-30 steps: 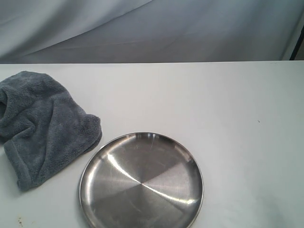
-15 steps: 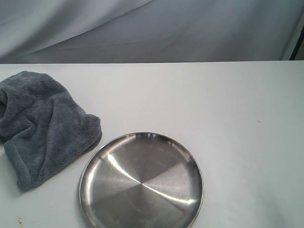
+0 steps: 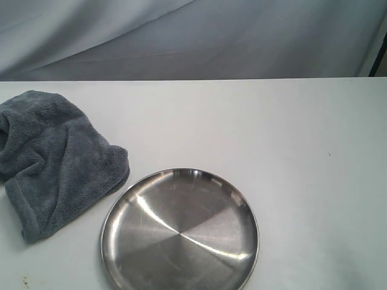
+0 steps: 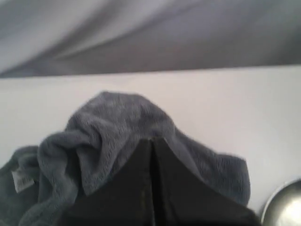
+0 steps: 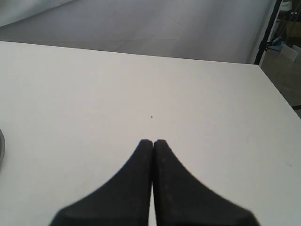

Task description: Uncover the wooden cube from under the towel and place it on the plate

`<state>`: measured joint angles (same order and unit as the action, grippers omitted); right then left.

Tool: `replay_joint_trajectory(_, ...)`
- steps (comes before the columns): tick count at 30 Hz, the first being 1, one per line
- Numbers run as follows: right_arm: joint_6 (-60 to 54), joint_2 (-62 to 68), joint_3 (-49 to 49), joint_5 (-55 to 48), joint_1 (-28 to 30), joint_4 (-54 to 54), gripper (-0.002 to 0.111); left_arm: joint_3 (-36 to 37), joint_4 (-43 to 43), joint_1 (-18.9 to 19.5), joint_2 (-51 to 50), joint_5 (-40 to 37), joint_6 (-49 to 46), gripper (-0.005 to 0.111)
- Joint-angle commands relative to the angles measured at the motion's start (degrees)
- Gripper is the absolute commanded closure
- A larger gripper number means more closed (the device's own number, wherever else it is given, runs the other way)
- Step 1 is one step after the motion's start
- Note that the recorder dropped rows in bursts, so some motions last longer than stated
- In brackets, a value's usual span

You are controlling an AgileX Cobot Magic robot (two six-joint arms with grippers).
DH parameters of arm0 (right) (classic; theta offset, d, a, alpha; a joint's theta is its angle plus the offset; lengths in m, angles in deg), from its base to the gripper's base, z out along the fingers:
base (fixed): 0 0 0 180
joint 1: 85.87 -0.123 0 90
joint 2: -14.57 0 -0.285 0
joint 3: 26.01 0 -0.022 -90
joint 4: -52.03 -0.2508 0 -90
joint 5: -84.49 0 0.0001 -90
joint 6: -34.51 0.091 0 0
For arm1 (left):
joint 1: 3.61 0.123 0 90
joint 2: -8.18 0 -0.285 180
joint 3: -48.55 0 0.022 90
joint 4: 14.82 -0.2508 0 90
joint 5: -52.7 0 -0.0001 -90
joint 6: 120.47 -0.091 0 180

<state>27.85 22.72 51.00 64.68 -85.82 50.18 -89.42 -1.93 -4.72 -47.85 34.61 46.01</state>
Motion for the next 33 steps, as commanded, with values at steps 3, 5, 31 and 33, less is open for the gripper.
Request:
replay_joint_trajectory(3,-0.2,-0.37,0.21,0.14,0.46,-0.29,0.108,-10.93,0.31,-0.09,-17.69,-15.49,-6.09,0.107)
replay_joint_trajectory(5,-0.2,-0.37,0.21,0.14,0.46,-0.29,0.108,-13.05,0.31,-0.09,-20.7,-16.57,-6.09,0.107)
replay_joint_trajectory(31,-0.2,-0.37,0.21,0.14,0.46,-0.29,0.108,-20.82,-15.13,-0.09,-38.71,-13.28,-9.91,0.107)
replay_joint_trajectory(33,-0.2,-0.37,0.21,0.14,0.46,-0.29,0.108,-20.82,-15.4,-0.09,-38.71,-11.47,-2.54,0.107)
